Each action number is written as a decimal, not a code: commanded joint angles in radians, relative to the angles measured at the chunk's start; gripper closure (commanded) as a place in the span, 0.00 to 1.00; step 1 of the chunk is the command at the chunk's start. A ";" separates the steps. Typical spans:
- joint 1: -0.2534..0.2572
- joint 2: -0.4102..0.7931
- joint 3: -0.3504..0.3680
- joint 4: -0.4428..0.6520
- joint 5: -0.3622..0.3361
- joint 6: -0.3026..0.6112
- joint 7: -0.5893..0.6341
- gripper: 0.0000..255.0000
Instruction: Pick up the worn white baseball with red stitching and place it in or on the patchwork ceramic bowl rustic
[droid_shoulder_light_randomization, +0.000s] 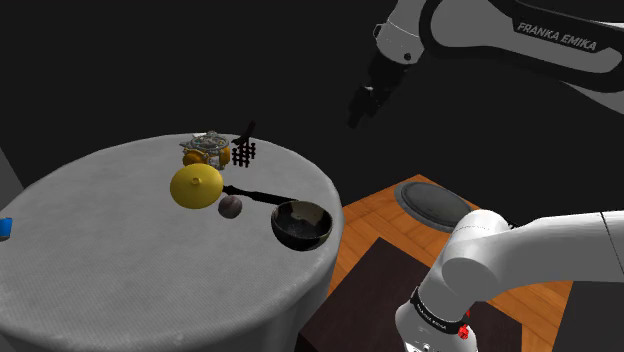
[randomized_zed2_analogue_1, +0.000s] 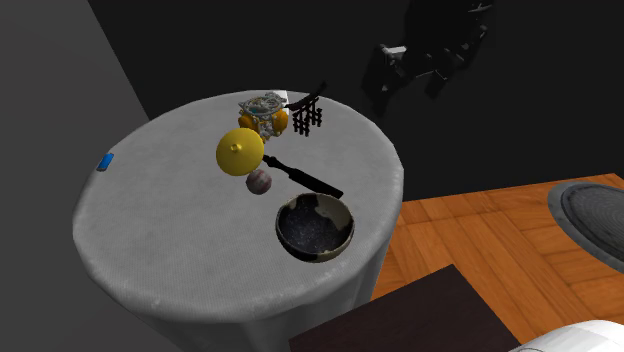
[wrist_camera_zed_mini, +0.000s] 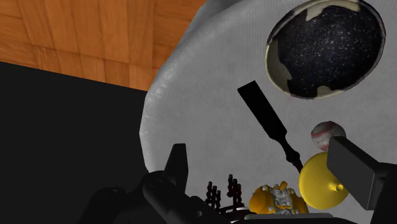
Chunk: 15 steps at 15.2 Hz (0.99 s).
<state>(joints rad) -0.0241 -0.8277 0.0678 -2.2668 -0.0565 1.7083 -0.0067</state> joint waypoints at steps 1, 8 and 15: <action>0.000 0.000 0.000 0.000 0.000 0.000 0.000 0.00; 0.010 0.227 0.080 0.042 0.020 0.102 0.073 0.00; 0.015 0.478 0.156 0.133 0.012 0.177 0.150 0.00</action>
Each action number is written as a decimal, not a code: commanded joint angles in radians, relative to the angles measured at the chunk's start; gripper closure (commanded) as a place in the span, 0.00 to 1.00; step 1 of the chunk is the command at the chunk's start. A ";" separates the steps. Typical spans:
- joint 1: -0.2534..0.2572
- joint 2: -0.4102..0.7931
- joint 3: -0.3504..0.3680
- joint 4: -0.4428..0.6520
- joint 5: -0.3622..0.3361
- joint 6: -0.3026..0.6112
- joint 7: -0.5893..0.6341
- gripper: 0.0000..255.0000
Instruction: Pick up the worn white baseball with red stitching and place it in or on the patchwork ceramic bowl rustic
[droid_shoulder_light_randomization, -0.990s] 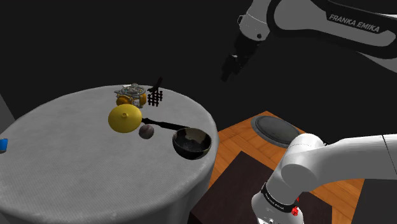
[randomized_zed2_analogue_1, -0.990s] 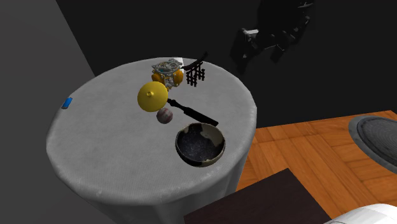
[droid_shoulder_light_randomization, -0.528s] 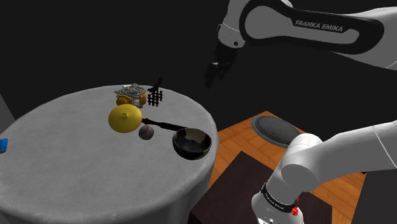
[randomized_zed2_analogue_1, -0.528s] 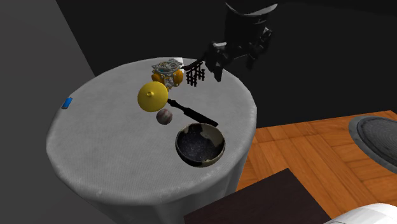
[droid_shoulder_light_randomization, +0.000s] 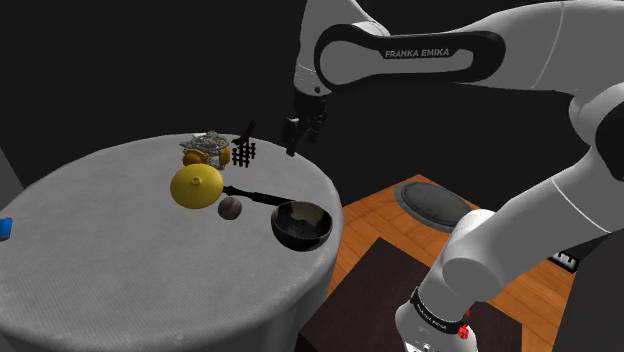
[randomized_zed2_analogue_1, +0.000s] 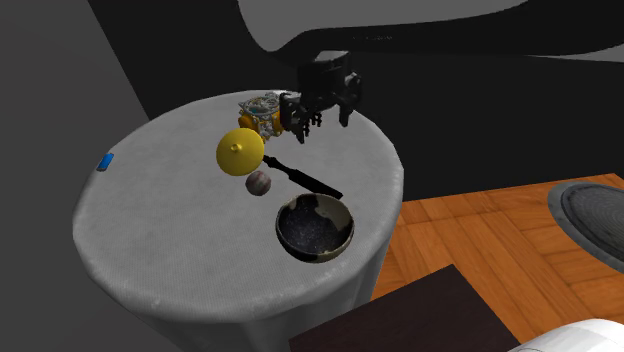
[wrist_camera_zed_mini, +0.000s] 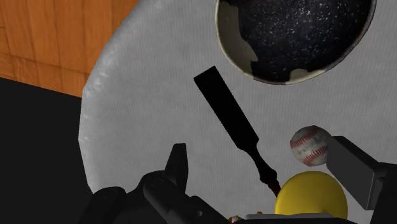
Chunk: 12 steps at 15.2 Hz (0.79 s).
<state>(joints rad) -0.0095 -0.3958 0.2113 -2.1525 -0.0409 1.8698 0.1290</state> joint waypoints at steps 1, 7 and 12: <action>0.001 0.084 0.023 0.035 -0.008 0.024 0.026 0.00; 0.014 0.317 0.076 0.159 -0.047 0.054 0.099 0.00; 0.041 0.519 0.102 0.291 -0.093 0.055 0.158 0.00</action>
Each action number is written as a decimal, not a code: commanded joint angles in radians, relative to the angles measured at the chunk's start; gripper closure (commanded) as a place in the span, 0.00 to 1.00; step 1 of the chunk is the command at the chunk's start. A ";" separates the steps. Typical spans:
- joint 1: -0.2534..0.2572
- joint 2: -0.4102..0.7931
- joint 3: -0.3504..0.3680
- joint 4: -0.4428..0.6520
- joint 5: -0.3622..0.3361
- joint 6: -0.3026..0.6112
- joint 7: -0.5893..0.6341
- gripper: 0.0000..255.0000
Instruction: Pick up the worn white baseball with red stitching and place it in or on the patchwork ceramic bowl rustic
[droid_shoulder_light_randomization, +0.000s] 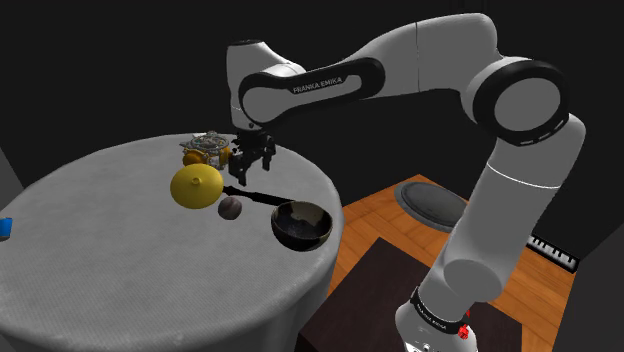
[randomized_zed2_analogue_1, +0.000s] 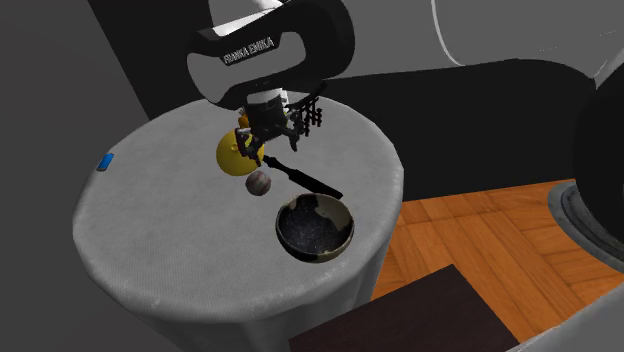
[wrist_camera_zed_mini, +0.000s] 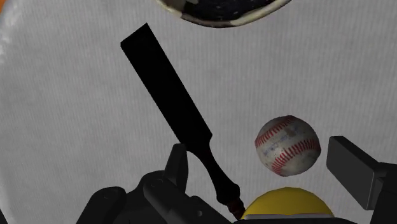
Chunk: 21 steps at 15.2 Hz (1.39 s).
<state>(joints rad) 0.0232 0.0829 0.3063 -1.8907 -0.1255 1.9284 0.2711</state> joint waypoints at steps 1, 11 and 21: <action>0.016 0.082 0.010 0.059 -0.018 -0.006 0.027 0.00; 0.067 0.321 0.010 0.206 -0.071 0.011 0.078 0.00; 0.065 0.333 0.007 0.174 -0.078 0.055 0.083 0.00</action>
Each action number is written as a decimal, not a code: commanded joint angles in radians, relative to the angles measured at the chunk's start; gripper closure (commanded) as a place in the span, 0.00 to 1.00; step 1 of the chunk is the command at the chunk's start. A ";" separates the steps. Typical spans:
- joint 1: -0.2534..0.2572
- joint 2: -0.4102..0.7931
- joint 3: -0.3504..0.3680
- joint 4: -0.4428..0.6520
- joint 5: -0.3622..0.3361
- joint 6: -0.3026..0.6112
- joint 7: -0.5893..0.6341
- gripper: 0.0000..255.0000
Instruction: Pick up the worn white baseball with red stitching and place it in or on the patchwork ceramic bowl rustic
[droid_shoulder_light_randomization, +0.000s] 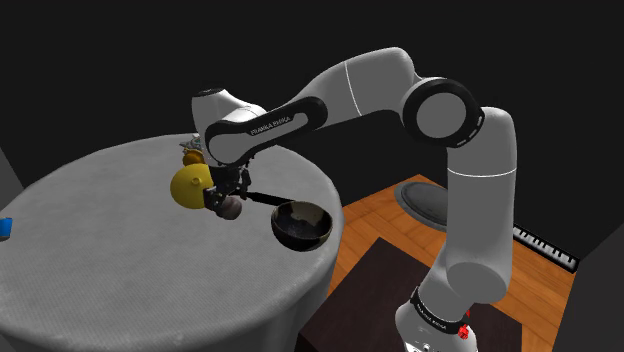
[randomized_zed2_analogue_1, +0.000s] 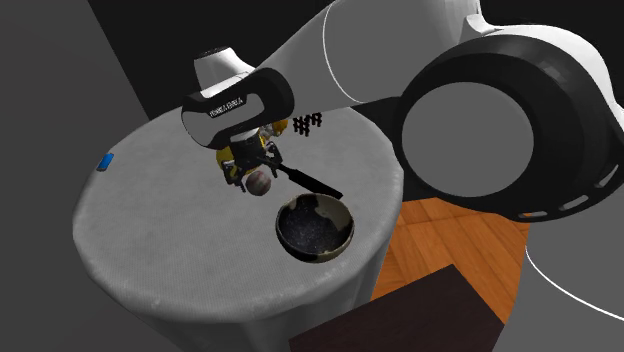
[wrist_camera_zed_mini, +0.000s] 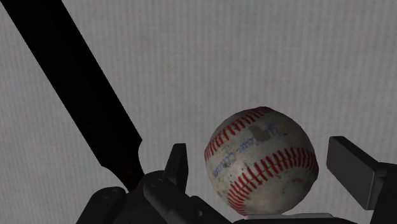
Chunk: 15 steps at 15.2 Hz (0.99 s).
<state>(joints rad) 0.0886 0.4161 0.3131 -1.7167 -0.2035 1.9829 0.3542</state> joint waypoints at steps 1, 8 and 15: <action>0.000 0.000 0.000 0.000 0.000 0.000 0.000 0.00; 0.000 0.000 0.000 0.000 0.000 0.000 0.000 1.00; -0.002 -0.022 0.004 0.024 0.009 -0.044 -0.008 1.00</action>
<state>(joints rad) 0.0874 0.4004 0.3160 -1.6972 -0.1966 1.9489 0.3482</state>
